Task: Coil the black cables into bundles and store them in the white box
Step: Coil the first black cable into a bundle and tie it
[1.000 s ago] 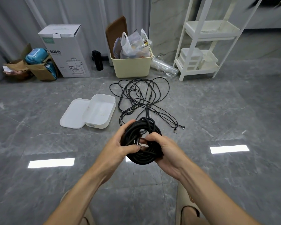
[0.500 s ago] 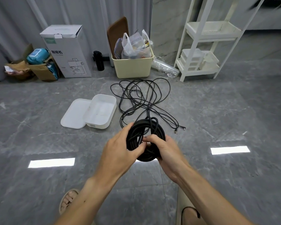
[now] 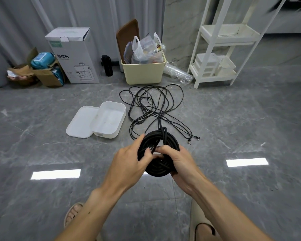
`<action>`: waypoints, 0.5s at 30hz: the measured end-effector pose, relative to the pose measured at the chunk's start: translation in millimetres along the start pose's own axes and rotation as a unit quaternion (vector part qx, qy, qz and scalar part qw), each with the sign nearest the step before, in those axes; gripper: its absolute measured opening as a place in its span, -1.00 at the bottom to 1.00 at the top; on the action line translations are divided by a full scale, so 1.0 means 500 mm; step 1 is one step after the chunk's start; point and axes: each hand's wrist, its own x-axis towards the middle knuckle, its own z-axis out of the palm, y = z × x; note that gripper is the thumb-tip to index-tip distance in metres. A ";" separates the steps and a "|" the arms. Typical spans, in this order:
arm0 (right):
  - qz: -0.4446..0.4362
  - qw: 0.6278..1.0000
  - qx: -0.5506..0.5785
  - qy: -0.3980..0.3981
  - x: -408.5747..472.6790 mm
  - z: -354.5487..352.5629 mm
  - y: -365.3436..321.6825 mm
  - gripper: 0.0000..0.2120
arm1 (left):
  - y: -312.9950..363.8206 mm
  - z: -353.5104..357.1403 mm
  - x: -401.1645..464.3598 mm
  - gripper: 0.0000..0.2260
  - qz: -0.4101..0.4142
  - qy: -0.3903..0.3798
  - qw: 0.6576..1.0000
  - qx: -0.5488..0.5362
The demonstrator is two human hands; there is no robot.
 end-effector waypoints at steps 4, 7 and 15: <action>-0.005 1.000 -0.001 0.019 0.004 -0.008 0.003 -0.86 | -0.009 0.004 0.000 -0.65 0.014 0.014 0.999 -0.047; 0.007 1.000 0.015 0.014 0.004 -0.012 -0.004 -0.81 | -0.017 0.006 0.001 -0.62 0.006 0.006 0.997 -0.081; 0.030 0.997 0.041 0.055 0.007 -0.011 0.003 -0.68 | -0.003 0.018 -0.008 -0.65 -0.019 0.021 0.994 -0.110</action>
